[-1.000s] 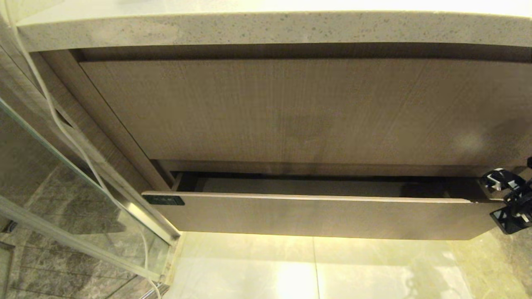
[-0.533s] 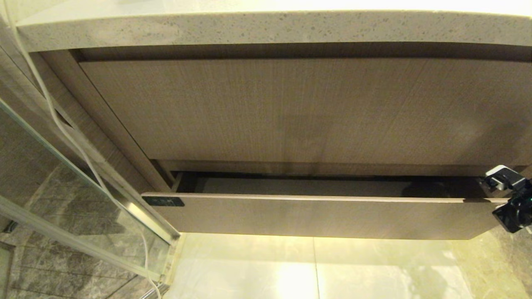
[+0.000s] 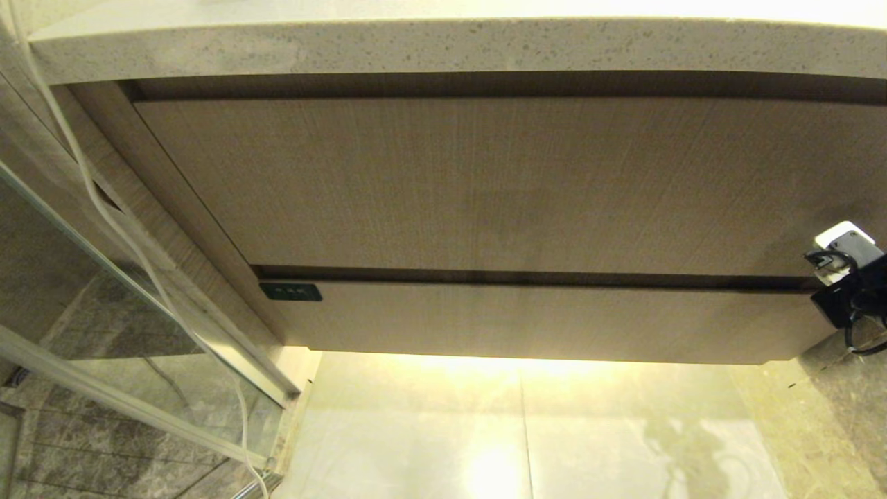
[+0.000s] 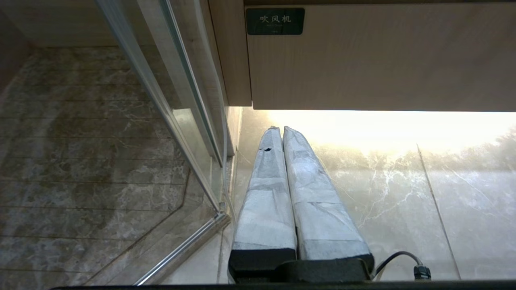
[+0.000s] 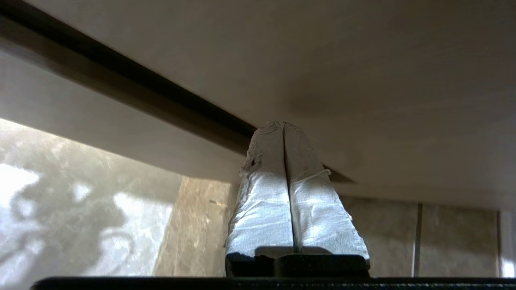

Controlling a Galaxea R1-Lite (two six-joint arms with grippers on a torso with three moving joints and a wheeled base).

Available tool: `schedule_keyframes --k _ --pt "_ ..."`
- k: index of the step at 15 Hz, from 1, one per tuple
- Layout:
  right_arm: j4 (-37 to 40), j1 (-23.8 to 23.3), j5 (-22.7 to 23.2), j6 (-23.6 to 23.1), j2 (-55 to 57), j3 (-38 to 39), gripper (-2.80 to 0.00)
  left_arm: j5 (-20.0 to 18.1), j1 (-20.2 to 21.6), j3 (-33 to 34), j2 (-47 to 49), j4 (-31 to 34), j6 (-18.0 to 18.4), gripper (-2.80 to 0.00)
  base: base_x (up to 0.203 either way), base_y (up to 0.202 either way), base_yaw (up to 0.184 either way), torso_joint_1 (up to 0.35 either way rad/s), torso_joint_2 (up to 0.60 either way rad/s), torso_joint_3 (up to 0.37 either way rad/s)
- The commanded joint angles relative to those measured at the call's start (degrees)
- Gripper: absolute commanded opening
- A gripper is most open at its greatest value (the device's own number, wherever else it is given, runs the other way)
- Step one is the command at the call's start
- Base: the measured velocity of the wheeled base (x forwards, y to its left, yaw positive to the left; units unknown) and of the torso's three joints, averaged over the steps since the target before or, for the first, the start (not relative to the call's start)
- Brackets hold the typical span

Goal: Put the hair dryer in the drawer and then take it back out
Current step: Close the drawer

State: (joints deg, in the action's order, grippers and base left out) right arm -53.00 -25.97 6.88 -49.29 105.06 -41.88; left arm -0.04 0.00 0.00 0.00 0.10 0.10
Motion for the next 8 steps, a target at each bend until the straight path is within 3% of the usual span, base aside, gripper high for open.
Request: schedule_keyframes --k 1,8 --pt "1.96 -0.14 0.96 -0.53 -2.14 0.73 -2.80 0.04 0.00 0.00 0.00 -0.06 -0.01 -2.80 0.000 0.000 0.000 0.000 0.00 0.000" --pt "6.46 0.81 1.15 -2.42 -11.07 8.45 -2.80 0.04 0.00 0.00 0.00 -0.08 -0.01 -2.80 0.000 0.000 0.000 0.000 0.00 0.000"
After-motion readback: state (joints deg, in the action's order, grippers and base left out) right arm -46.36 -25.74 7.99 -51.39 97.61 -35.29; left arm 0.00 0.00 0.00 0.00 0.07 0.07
